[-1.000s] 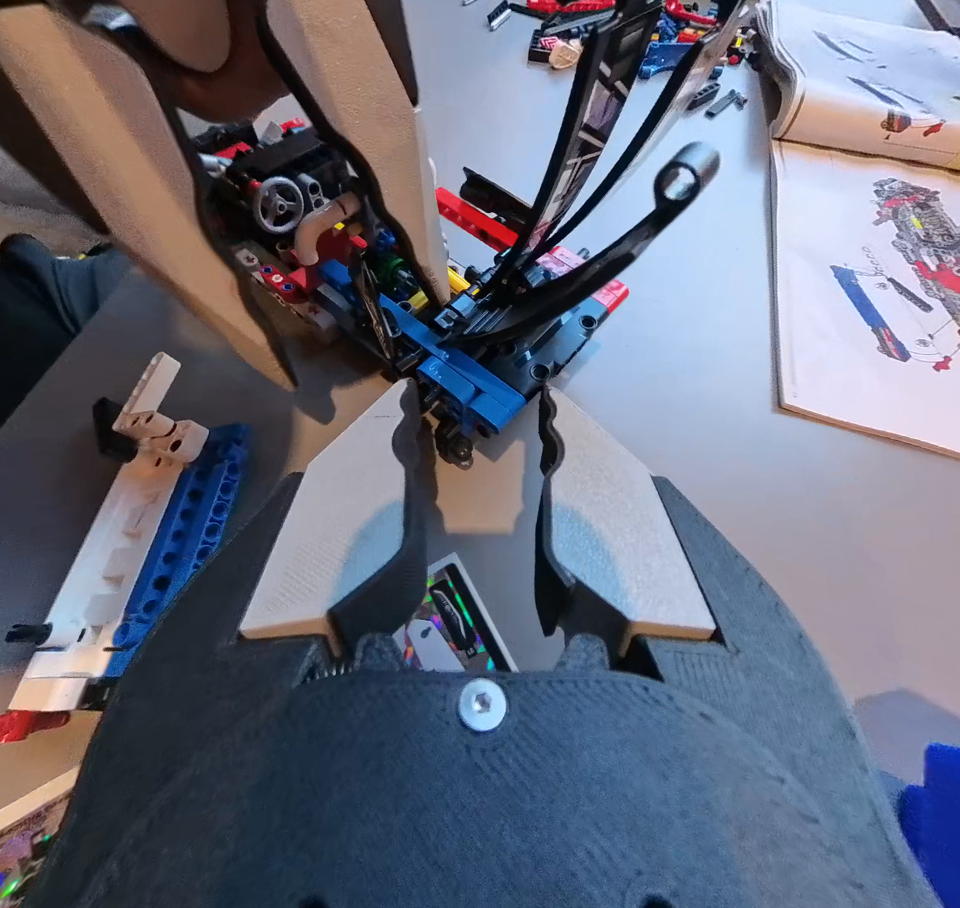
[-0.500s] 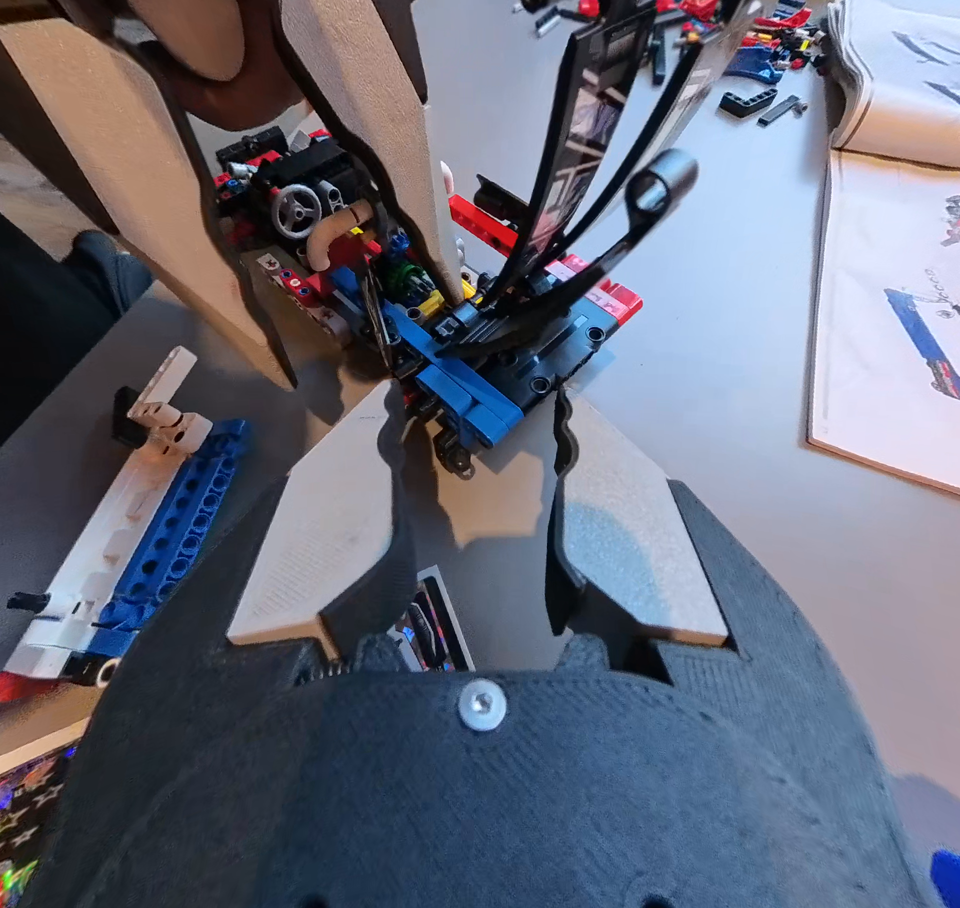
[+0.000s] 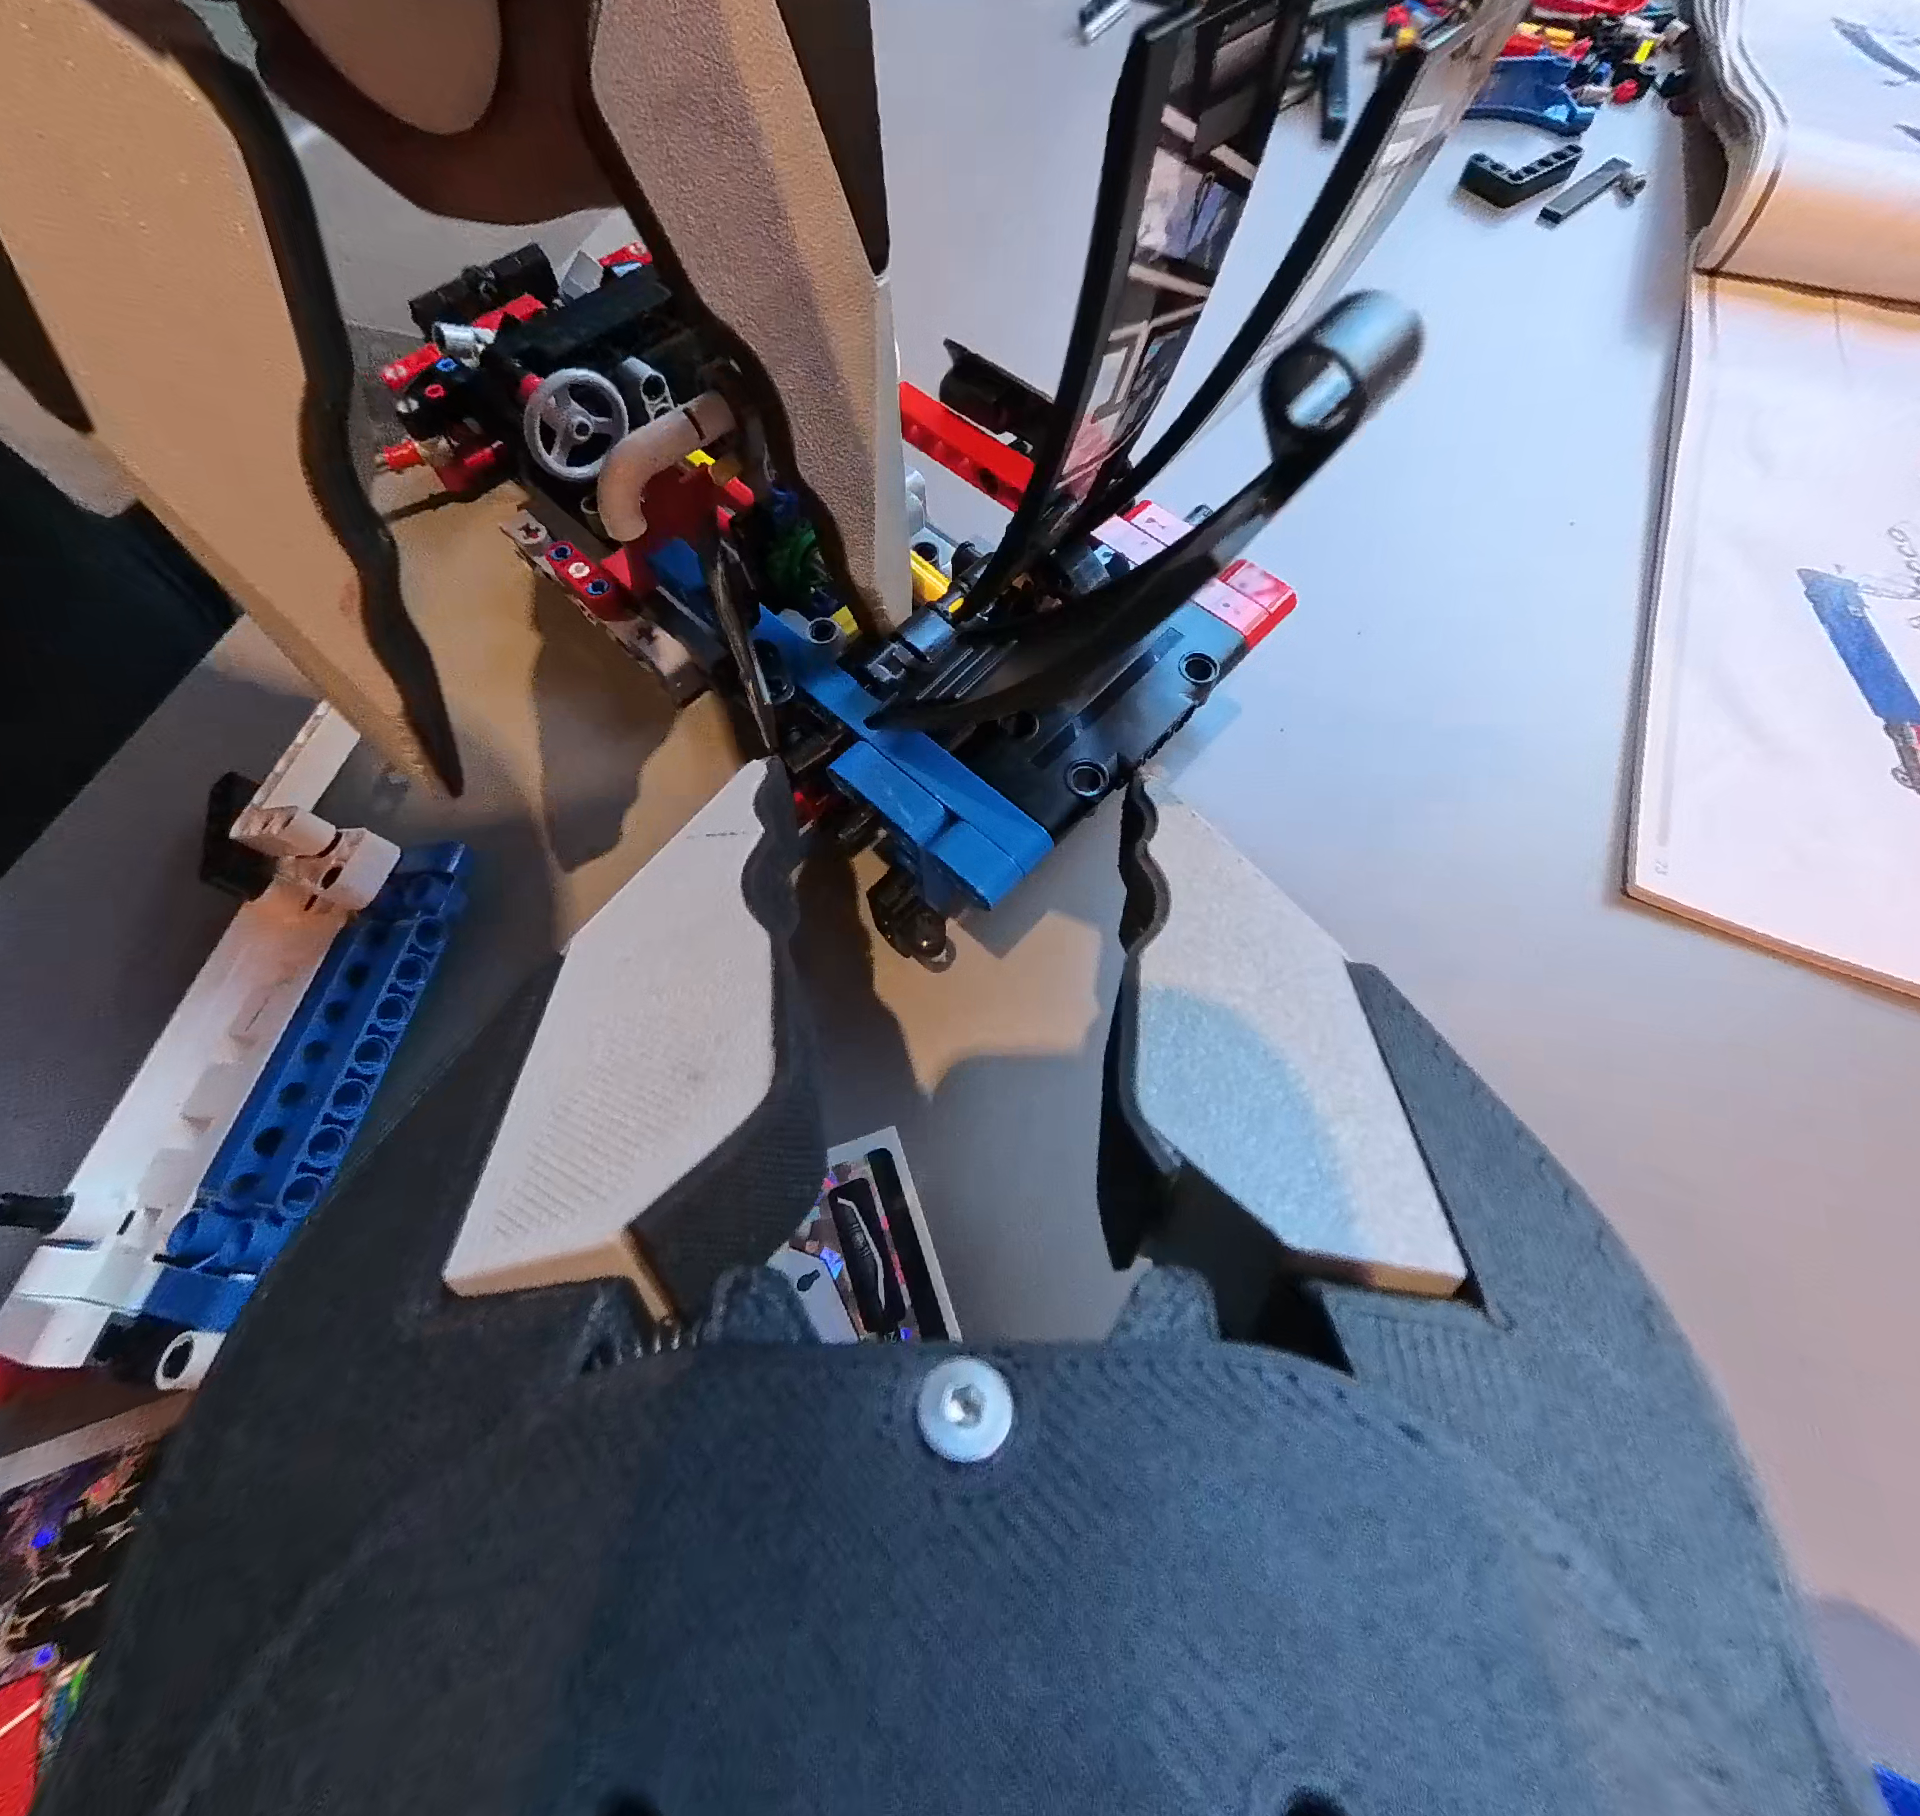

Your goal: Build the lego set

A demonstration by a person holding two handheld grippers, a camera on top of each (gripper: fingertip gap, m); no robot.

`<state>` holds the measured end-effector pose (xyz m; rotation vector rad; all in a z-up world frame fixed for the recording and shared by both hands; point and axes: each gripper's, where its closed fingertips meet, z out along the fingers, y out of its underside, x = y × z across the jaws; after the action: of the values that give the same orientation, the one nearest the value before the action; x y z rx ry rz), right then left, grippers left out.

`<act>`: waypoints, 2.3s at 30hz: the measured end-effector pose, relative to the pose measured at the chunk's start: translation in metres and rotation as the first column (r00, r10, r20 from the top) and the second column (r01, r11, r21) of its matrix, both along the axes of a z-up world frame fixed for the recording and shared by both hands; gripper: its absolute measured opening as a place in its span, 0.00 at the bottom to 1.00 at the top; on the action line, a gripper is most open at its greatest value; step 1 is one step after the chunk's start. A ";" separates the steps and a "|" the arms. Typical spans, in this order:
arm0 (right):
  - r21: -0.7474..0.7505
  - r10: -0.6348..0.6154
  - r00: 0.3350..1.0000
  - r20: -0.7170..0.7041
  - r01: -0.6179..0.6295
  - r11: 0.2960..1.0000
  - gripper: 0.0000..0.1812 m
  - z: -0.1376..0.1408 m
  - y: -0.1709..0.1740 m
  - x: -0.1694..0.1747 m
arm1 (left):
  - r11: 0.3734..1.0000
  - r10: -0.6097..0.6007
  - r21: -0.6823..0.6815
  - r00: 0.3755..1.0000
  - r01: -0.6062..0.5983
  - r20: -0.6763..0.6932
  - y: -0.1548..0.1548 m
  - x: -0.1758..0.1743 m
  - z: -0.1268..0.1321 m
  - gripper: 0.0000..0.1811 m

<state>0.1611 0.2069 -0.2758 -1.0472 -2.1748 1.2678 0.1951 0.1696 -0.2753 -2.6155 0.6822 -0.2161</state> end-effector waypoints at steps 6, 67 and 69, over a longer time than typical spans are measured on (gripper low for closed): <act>0.017 -0.006 1.000 0.025 0.006 1.000 0.31 -0.001 0.000 -0.003 | 0.999 -0.008 -0.031 0.998 0.010 0.059 -0.003 0.003 0.002 0.46; -0.157 -0.420 0.887 -0.192 0.395 0.905 0.26 0.037 0.009 0.045 | 0.997 0.065 -0.050 0.998 -0.066 -0.021 -0.015 -0.039 0.009 0.24; -0.149 -0.414 0.891 -0.188 0.391 0.908 0.26 0.036 0.008 0.044 | 0.997 0.065 -0.050 0.998 -0.065 0.009 -0.015 -0.038 0.010 0.24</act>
<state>0.2051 0.2147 -0.2403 -1.2598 -1.6330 1.2426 0.1568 0.1546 -0.2654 -2.6775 0.5946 -0.2296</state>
